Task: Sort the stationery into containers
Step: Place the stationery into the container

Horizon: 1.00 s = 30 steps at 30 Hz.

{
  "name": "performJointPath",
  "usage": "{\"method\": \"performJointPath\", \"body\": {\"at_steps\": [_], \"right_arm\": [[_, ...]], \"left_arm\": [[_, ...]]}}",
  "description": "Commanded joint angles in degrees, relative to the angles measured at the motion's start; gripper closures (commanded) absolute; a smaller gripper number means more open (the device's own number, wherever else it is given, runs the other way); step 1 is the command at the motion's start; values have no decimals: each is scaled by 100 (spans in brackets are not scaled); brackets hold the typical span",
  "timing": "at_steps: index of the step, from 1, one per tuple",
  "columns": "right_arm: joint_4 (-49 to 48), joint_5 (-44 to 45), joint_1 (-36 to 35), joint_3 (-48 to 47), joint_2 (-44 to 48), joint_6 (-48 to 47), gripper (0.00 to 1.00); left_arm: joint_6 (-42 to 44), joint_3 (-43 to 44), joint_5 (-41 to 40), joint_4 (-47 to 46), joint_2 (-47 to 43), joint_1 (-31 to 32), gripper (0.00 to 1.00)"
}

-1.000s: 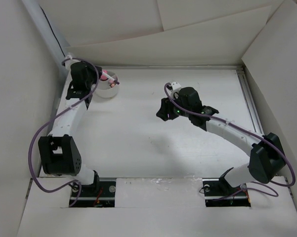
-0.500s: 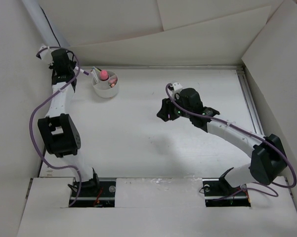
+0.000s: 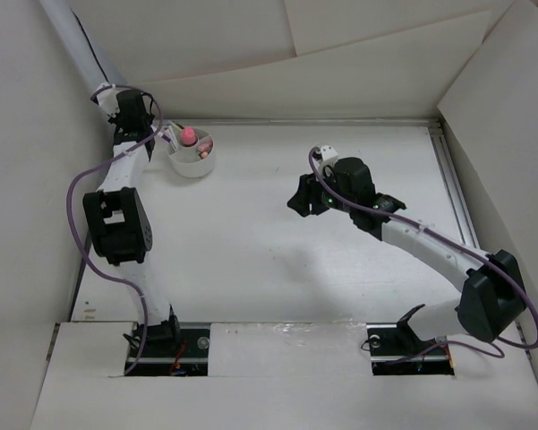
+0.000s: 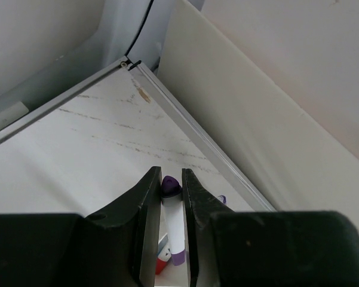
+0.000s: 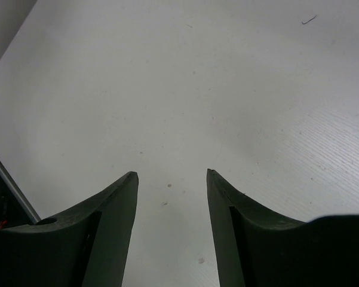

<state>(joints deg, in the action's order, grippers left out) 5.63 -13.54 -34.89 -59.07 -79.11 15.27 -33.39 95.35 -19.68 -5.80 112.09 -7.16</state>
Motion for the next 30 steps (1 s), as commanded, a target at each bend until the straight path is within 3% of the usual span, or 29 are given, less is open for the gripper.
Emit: {"method": "performJointPath", "body": {"at_steps": [1, 15, 30], "right_arm": [[-343, -79, 70, 79, 203, 55, 44], [-343, -79, 71, 132, 317, 108, 44], [-343, -79, 123, 132, 440, 108, 44]], "left_arm": [[113, 387, -71, -378, 31, 21, 100], [1158, 440, -773, -914, 383, 706, 100], [1352, 247, -1187, -852, 489, 707, 100]]}}
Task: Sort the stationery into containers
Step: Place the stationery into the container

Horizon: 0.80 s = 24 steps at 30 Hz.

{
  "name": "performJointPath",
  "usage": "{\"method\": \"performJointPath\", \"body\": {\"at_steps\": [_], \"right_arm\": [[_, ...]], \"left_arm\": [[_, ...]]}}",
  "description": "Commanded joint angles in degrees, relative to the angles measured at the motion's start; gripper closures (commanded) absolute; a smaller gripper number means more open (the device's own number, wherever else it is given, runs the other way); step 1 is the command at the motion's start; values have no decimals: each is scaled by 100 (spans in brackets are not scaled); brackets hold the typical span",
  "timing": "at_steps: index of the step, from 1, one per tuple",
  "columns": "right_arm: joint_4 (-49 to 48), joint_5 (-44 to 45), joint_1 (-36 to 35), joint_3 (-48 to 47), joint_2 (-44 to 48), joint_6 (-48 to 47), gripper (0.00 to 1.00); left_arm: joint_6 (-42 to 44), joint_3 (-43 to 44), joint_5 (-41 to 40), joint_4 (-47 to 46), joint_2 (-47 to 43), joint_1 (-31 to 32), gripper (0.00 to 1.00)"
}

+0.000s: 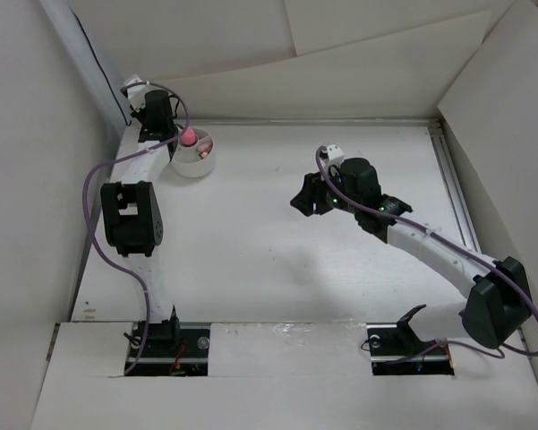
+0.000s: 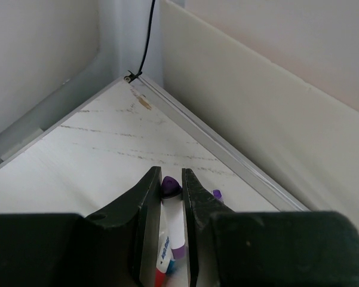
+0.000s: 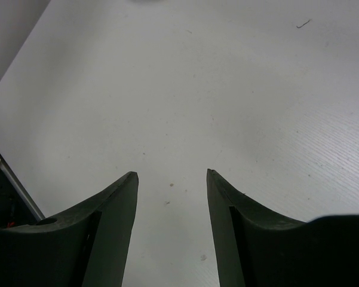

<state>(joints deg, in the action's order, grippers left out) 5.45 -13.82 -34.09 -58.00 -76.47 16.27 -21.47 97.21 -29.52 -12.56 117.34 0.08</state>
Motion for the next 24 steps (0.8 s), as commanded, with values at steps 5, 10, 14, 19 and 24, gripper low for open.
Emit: {"method": "performJointPath", "body": {"at_steps": [5, 10, 14, 19, 24], "right_arm": [[-378, -50, 42, 78, 176, 8, 44], [-378, -103, 42, 78, 229, 8, 43], [-378, -103, 42, 78, 351, 8, 43], [-378, -41, 42, 131, 404, 8, 42], [-378, 20, -10, 131, 352, 8, 41]], "left_arm": [[231, -202, -151, -230, -150, 36, 92], [284, -457, 7, -344, -597, 89, 73], [284, -580, 280, -397, -906, 89, 58], [56, -448, 333, -2, -1362, 89, 0], [-190, -387, 631, 288, -2012, 89, 0]]}}
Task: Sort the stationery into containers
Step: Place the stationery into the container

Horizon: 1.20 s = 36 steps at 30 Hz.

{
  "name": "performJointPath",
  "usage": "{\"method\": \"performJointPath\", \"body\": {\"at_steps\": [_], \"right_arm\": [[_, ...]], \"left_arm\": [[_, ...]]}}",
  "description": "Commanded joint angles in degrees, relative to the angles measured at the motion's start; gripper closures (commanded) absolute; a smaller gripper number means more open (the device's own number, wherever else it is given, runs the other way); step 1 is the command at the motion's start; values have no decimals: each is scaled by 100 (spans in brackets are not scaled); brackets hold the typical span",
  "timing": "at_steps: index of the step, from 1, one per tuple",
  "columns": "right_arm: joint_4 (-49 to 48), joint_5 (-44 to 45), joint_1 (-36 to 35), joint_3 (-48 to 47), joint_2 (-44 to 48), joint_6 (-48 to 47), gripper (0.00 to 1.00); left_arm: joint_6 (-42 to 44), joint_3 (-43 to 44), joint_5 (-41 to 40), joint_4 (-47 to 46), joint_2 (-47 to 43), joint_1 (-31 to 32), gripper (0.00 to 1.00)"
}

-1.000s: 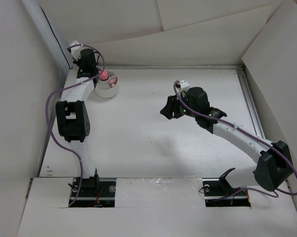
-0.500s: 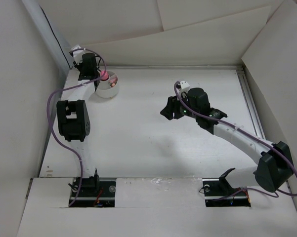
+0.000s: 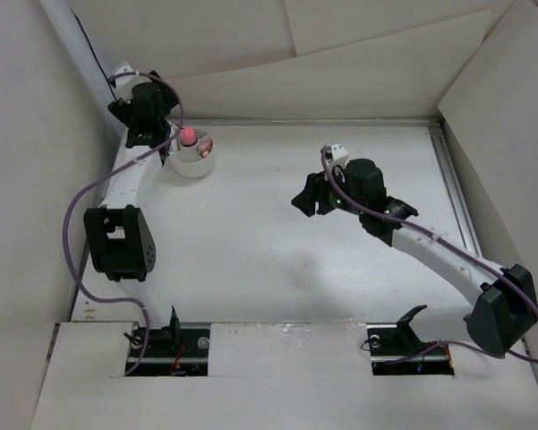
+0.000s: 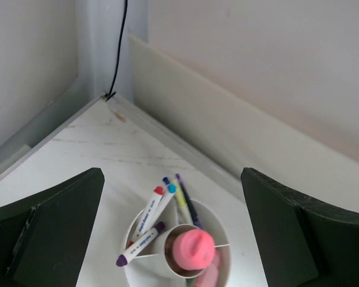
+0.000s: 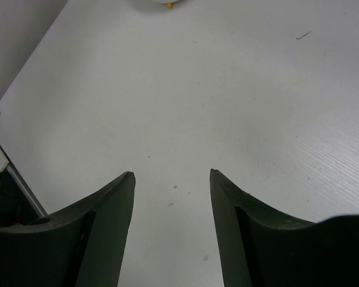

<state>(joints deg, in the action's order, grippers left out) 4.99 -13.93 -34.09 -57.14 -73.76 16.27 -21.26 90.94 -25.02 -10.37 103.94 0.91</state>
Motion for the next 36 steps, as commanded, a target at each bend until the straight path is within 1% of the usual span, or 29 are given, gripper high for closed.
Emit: {"method": "performJointPath", "body": {"at_steps": [1, 4, 6, 7, 9, 10, 11, 12, 14, 15, 16, 17, 18, 19, 20, 21, 22, 23, 26, 29, 31, 34, 36], "right_arm": [[-332, 135, -63, 46, 81, 8, 41], [-332, 259, -63, 46, -68, 8, 39], [-332, 330, -116, -7, -147, 8, 34], [-332, 391, -116, -7, -226, 8, 32], [-332, 522, -116, -7, -279, 8, 22], [-332, 628, -168, -59, -280, 8, 3], [-254, 759, -169, -60, -280, 8, 0], [-201, 1100, -221, -60, -332, 60, 0], [-131, 1278, -221, -113, -332, 60, 0], [-130, 1331, -221, -113, -332, 121, 0], [-130, 1332, -221, -113, -280, 122, 0], [-130, 1332, -221, -113, -210, 122, 0], [-130, 1332, -221, -113, -209, 122, 0], [-130, 1332, -221, -60, -122, 174, 0], [-182, 1332, -221, 10, -69, 175, 0], [-183, 1401, -221, 10, 10, 175, 0], [-183, 1402, -274, 10, 10, 175, 0], [-235, 1463, -274, 10, 63, 175, 0], [-236, 1525, -274, 63, 63, 175, 0], [-236, 1604, -327, 63, 125, 175, 0], [-236, 1666, -327, 63, 125, 175, 0], [-236, 1666, -379, 63, 177, 122, 0], [-236, 1666, -379, 63, 177, 122, 0]], "left_arm": [[-273, 293, 233, 201, -891, 6, 0], [-449, 293, 453, 386, -1200, 6, 0], [-676, -39, 716, 387, -1629, 6, 0], [-756, -171, 717, 387, -1631, 6, 0], [-976, -530, 901, 387, -1929, 6, 0], [-1099, -681, 963, 387, -2035, 6, 0], [-1344, -848, 1077, 439, -2271, 6, 0], [-1424, -1015, 1208, 439, -2430, 6, 0], [-1530, -1874, 1551, 81, -2859, 6, 0], [-1696, -2313, 1935, -182, -3436, 6, 0], [-1802, -3239, 2113, -489, -3738, 6, 0], [-1890, -3675, 2254, -971, -4037, 6, 0], [-1969, -4062, 2377, -1150, -4309, 6, 0], [-2031, -4388, 2579, -1264, -4808, 6, 0], [-2084, -4922, 2694, -1353, -5013, 6, 0], [-2084, -5110, 2782, -1354, -5207, 6, 0], [-2084, -5260, 2983, -1414, -5513, 6, 0], [-2084, -5409, 3089, -1415, -5621, 6, 0], [-1961, -5411, 3606, -1152, -5893, 6, 0], [-1909, -5279, 4151, -1099, -5956, 6, 0], [-1961, -5157, 4215, -1046, -6008, 6, 0], [-1971, -5226, 4215, -976, -6008, 6, 0], [-1970, -5279, 3901, -915, -6069, 6, 0]]}}
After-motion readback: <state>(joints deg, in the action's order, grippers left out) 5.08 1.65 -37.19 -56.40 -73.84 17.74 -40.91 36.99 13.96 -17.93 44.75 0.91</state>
